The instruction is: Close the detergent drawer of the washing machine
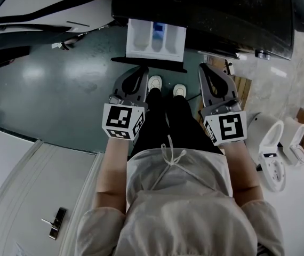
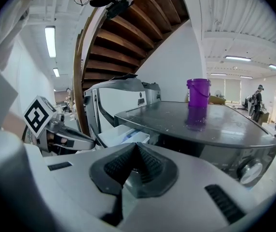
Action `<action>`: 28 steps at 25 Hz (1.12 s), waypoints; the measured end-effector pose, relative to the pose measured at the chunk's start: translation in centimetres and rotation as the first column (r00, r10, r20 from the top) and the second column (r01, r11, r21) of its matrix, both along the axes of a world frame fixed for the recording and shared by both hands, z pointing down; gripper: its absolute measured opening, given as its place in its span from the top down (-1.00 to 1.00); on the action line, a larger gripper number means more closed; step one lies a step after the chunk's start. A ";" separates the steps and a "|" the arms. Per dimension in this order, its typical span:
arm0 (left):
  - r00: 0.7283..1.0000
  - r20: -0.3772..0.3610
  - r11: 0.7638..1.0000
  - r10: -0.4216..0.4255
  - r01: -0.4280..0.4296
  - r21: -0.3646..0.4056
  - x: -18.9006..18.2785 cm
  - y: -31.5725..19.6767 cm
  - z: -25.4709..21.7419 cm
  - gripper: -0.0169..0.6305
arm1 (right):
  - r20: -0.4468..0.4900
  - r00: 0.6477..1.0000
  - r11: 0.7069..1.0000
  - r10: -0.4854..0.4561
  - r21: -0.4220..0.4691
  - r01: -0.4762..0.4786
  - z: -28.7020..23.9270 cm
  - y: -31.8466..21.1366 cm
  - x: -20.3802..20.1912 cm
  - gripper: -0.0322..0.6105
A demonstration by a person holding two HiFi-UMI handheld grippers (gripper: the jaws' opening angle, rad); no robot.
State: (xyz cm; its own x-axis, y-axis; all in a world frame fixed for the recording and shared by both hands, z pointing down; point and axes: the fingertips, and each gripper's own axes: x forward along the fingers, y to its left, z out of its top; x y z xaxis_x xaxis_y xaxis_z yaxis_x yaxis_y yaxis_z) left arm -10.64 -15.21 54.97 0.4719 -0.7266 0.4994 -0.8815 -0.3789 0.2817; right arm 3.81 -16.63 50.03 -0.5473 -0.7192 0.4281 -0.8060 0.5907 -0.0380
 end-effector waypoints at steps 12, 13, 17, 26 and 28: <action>0.998 -0.046 0.999 -0.035 0.035 -0.001 0.4 -4.8 -0.1 0.89 | 0.003 0.998 0.998 0.060 0.011 -0.060 -1.0 -3.3 0.9 0.88; 0.998 -0.044 0.999 -0.036 0.036 -0.001 0.3 -5.1 -0.2 0.89 | 0.004 0.998 0.998 0.063 0.013 -0.063 -1.1 -3.6 0.9 0.88; 0.996 -0.063 0.998 -0.067 0.066 -0.016 0.3 -6.7 -0.1 0.89 | -0.004 0.995 0.994 0.103 0.039 -0.103 -1.5 -4.8 1.5 0.88; 0.993 -0.071 0.995 -0.097 0.096 -0.019 0.5 -9.8 -0.2 0.89 | 0.001 0.990 0.988 0.143 0.050 -0.143 -1.9 -7.2 2.5 0.88; 0.994 -0.066 0.996 -0.091 0.090 -0.019 0.6 -10.2 -0.2 0.89 | 0.000 0.990 0.989 0.143 0.046 -0.143 -1.8 -7.5 2.6 0.88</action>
State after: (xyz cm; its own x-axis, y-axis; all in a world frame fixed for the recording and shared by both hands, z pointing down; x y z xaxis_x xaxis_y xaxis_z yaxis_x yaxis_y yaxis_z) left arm -10.05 -25.42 54.81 0.4370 -0.7601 0.4808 -0.8910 -0.2930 0.3467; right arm 6.42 -24.12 48.24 -0.4364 -0.8087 0.3945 -0.8822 0.4707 -0.0109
